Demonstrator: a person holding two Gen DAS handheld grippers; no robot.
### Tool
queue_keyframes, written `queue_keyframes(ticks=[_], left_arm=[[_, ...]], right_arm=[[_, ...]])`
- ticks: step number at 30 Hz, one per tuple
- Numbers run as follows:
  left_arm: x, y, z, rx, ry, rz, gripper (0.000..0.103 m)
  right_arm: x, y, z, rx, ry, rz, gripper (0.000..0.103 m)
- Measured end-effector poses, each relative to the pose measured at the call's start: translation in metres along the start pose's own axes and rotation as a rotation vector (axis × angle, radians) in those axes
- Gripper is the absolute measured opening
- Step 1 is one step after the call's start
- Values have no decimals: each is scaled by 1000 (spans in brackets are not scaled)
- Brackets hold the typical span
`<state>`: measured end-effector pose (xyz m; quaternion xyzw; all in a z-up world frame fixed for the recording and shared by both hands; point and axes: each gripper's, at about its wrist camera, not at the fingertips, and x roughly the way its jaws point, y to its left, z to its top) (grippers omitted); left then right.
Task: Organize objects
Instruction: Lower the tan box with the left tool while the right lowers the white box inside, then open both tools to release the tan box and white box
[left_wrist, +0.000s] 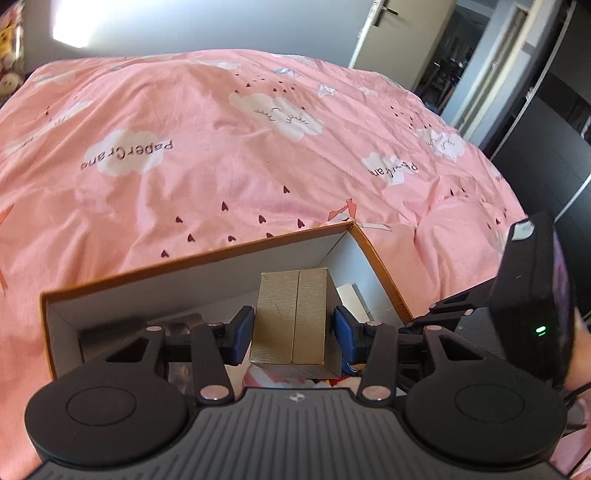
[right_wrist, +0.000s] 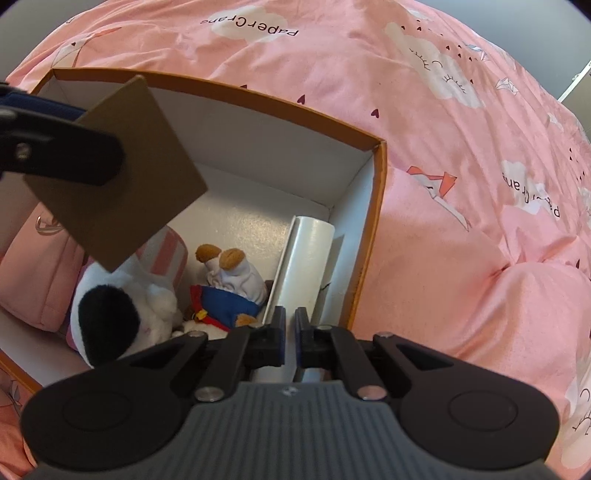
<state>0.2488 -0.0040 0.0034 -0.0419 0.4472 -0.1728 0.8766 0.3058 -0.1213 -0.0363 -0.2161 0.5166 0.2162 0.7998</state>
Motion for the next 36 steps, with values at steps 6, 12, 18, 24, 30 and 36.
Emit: queue_keyframes(ticks=[6,12,18,24,30,36], left_arm=[[23,-20,11,232,7,44,53],[54,-40,11,478,17,72,53],[81,-56,-1,722,32,123,53],[103,-67,-20,942,22,145,53],[121,-73,-34,1060,6,146,53],[135,-70,-42,1095,14,150,56]], right_arm=[[-25,-10,1,9,-77,33,4],[-40,-17,9,-24,-135,38,4],[-38,-31,13,0,-139,48,5],[-35,-35,12,-1,-150,68,5],[-32,-39,12,5,-152,86,5],[-32,-40,12,10,-147,95,5]])
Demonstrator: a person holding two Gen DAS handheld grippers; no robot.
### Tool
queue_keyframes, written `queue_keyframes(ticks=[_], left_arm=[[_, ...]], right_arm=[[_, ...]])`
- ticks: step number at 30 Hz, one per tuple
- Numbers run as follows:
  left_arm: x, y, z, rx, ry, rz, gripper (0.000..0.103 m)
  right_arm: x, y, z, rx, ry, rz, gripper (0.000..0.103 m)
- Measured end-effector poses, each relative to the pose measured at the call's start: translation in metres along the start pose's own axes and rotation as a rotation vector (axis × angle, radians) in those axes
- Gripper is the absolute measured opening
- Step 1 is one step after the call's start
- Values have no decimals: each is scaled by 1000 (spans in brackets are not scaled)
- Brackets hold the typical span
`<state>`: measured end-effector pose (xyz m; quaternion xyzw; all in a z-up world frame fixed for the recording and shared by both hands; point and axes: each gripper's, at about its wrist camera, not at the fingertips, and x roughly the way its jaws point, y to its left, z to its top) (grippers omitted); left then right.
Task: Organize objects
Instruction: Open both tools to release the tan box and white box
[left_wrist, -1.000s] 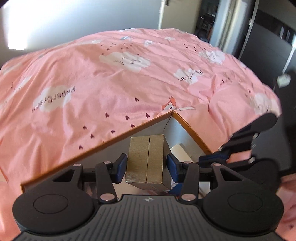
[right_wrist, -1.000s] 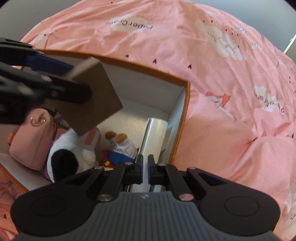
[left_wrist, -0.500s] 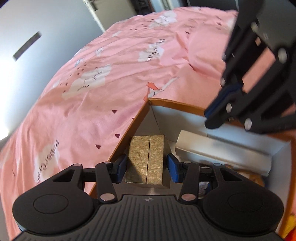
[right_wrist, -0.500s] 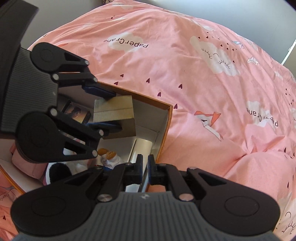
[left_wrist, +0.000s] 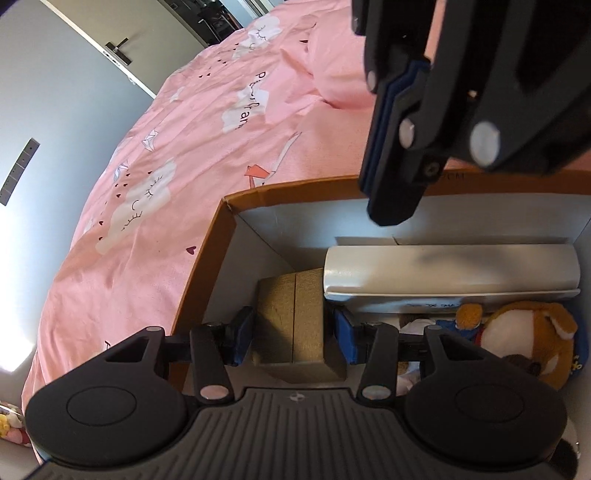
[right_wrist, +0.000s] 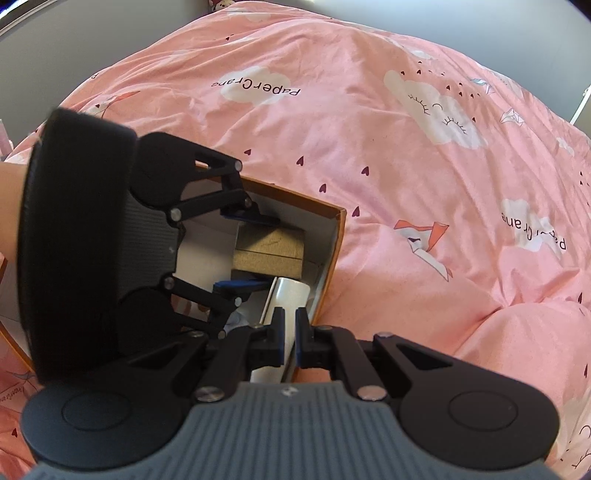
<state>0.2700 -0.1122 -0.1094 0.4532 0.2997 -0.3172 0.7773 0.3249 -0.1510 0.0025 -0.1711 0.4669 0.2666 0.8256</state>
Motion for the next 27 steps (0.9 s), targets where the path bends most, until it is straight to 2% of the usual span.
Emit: queue_keyframes(ticks=[4,6,8,11,13,15,18,21,23,27], left_arm=[[-4,-2,-4,-6,-19,35,60],[-8,-4,-4,-5,-26,55,64],[-16,-5,-6,-18,-33,73,75],[-32,-7,-9,-46,-40,118,80],[-41,-4,-12,-99,-22,98,80],[-45,2,-14,-179,19,50,77],[-44,11,-18,-289,69,-3,66],[-39,21,-19,-374,95,-33,53],[-32,31,-21,-439,116,-67,39],[-22,42,-22,-509,113,-109,30]], right_arm=[[0,3,-1,-4,0,-2,5],[-1,4,-2,-6,-1,-6,5],[-2,3,-2,0,-6,-8,6],[-6,4,-2,2,-18,-13,6],[-9,4,-2,-1,-22,-14,9],[-12,4,-3,-5,-27,-19,12],[-12,4,-1,-4,-24,-26,12],[-8,4,0,1,-9,-50,12],[-6,5,1,-2,0,-57,12],[-1,5,1,-10,19,-64,12]])
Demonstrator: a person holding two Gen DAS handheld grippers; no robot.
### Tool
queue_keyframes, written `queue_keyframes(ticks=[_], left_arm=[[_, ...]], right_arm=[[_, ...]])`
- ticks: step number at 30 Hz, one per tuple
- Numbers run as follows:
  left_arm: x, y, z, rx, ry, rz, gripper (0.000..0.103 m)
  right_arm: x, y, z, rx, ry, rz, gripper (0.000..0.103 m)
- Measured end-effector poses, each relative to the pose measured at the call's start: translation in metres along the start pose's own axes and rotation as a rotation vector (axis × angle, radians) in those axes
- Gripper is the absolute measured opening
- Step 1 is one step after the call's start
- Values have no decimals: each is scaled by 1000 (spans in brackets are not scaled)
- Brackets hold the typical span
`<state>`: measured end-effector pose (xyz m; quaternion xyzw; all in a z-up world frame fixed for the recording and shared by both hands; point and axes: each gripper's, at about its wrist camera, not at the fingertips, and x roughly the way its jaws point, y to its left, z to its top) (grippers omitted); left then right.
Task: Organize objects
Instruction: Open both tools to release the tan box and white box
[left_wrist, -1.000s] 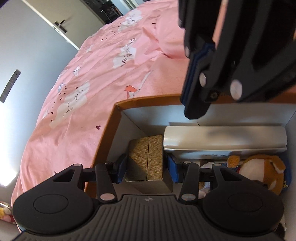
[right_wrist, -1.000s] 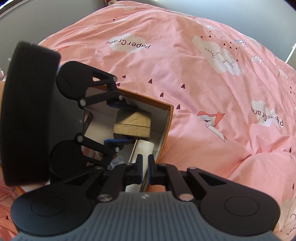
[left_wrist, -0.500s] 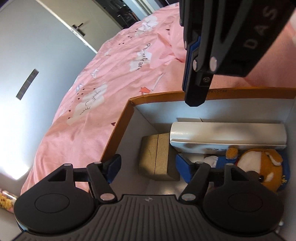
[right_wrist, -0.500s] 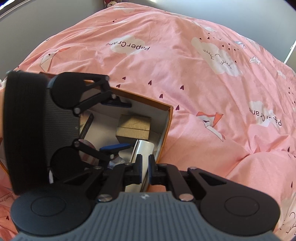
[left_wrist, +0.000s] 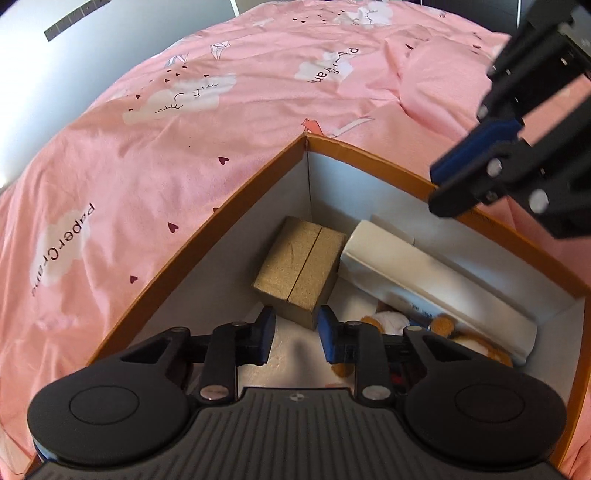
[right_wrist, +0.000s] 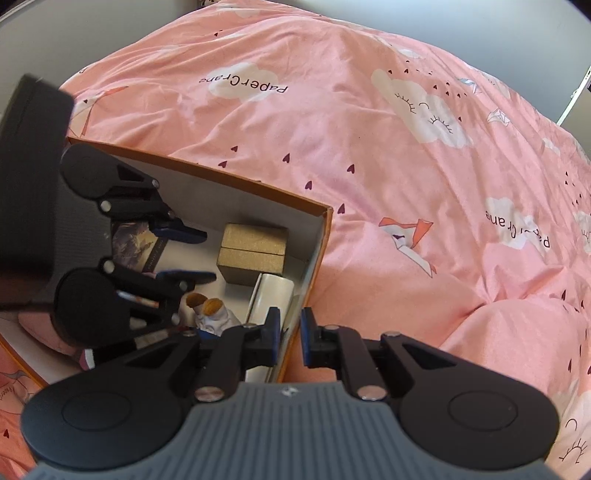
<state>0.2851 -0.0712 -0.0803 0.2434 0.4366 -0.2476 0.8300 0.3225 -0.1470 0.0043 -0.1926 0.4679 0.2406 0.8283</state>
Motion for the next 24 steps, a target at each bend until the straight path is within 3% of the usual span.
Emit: queue_keyframes(ticks=[7,17,24], left_arm=[[5,-4,7,18,-37,-23,20],[7,-10,11,43,-35,-7,24],[-33,-14,6,25,-67,36,25]], right_arm=[[8,-1,1,1,14,2,12],[10,-2,1,20,15,2,12],[-20,4,-5,29,-42,1,12]])
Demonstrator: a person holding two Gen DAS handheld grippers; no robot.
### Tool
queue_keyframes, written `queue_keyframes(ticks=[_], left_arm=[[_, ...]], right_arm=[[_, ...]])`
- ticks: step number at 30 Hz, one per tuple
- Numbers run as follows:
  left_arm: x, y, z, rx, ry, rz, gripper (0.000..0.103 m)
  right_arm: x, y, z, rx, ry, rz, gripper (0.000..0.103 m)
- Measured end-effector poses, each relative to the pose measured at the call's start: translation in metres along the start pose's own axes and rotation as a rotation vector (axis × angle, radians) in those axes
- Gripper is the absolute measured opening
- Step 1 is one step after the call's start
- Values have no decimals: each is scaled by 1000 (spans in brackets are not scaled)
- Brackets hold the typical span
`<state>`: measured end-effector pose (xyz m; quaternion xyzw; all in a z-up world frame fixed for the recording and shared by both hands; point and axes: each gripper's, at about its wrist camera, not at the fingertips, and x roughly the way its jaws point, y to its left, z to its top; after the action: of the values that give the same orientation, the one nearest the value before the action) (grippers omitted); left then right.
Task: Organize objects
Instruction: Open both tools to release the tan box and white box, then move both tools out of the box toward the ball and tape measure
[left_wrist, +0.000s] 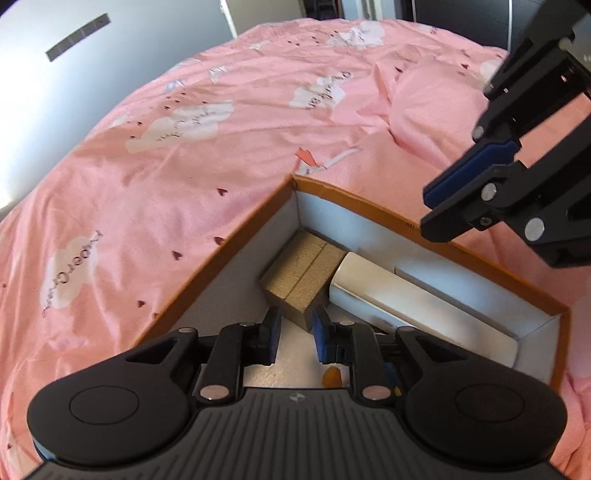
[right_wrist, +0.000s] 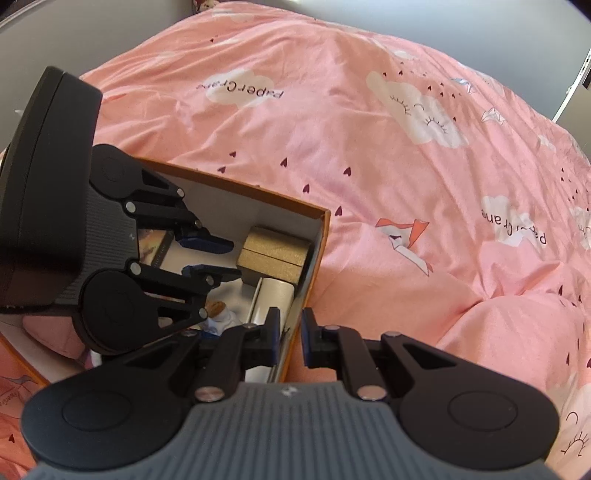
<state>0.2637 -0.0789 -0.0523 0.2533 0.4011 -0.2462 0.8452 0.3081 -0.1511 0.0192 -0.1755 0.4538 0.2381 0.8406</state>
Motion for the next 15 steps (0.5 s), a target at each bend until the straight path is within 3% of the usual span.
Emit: queue_keyframes(ticks=[6,12,15], left_arm=[[-74,-2,-9,-107,-88,44,25],[-151,-25,-37,-203,-160,19,25],[-170,-40,-56,-263,-157,-23,25]], right_arm=[[-47,16,-23,56,-100,18,13],[-95,37,-60,157,-215,77,13],[-111,48,-82,226,-267,111,22]])
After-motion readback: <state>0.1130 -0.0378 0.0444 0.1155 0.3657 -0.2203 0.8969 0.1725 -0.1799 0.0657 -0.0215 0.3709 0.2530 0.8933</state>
